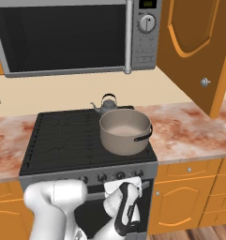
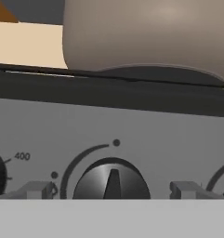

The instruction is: Pick the kettle from the cabinet and place it on a stove burner. Then pick the pot from the counter and place it on another stove burner. Finally, turn both burners on.

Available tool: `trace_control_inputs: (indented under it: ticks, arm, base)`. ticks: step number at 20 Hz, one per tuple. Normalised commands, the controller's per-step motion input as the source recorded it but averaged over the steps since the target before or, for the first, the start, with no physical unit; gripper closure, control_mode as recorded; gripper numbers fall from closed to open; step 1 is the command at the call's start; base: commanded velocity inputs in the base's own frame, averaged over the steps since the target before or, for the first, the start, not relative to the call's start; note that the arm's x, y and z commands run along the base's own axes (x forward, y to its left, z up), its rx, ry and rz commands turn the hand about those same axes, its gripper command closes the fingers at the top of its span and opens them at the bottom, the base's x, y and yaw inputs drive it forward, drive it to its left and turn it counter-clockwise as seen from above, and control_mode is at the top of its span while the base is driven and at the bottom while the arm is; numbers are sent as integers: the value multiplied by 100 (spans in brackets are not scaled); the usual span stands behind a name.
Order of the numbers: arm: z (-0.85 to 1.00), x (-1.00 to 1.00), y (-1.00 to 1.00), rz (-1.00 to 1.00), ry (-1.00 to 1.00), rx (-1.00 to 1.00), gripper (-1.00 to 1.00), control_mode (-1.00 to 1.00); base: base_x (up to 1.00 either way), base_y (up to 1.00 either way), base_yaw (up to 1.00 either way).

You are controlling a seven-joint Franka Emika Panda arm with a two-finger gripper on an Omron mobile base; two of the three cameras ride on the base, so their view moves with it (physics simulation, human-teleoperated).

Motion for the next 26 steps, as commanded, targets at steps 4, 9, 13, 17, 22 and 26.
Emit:
trace_control_inputs:
  ticks: [4, 9, 13, 17, 22, 26]
  arm:
    - [-13, 14, 0, 0, 0, 1, -100, -100]
    - [-14, 18, 0, 0, 0, 0, 100, -100]
    - [-12, 18, 0, 0, 0, 0, 100, -100]
    - [-9, 10, 0, 0, 0, 0, 100, -100]
    - [-3, 3, 0, 0, -1, 0, 100, -100]
    - [1, -1, -3, 0, -5, 0, 100, -100]
  base:
    - [0, 0, 0]
    - [0, 0, 0]
    - [0, 0, 0]
    - [0, 0, 0]
    - [0, 0, 0]
    - [0, 0, 0]
